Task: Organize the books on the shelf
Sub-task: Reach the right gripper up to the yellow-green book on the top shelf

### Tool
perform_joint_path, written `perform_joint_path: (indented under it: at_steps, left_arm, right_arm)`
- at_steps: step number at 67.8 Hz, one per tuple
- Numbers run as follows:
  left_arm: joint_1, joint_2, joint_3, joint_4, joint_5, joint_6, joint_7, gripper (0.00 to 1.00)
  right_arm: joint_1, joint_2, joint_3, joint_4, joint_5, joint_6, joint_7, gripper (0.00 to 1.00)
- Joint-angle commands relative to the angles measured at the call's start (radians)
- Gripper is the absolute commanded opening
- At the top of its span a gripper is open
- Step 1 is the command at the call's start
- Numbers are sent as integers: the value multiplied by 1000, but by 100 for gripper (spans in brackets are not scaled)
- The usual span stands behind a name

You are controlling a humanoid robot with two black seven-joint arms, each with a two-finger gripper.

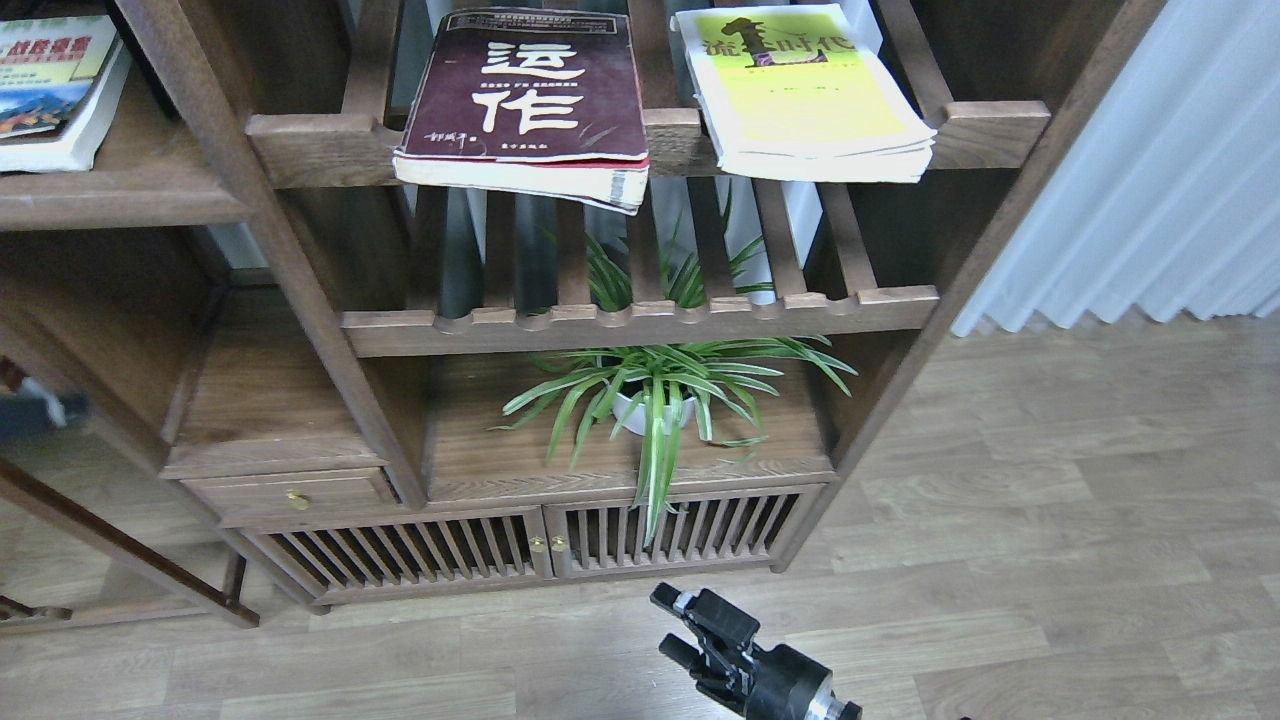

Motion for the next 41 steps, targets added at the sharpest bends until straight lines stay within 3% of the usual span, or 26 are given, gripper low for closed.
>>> perform_joint_path:
  at_steps: [1,16,26,41]
  left_arm:
    - [110,-131,-59,30,-40,0,-4,100]
    - [268,-326,-174,109,-30,0,13,100]
    - [284,-366,-174,151,-30,0,11,100]
    - [285,-384,-174,172,-32,0,13,100]
  right_arm:
    - [38,0,20,65,0,0,0,100]
    - [84,-31,82,191,1,0,0,99]
    - [82,-109,172,309,7,0,0,99]
    - [82,-169,245,393,9,-27,37,99]
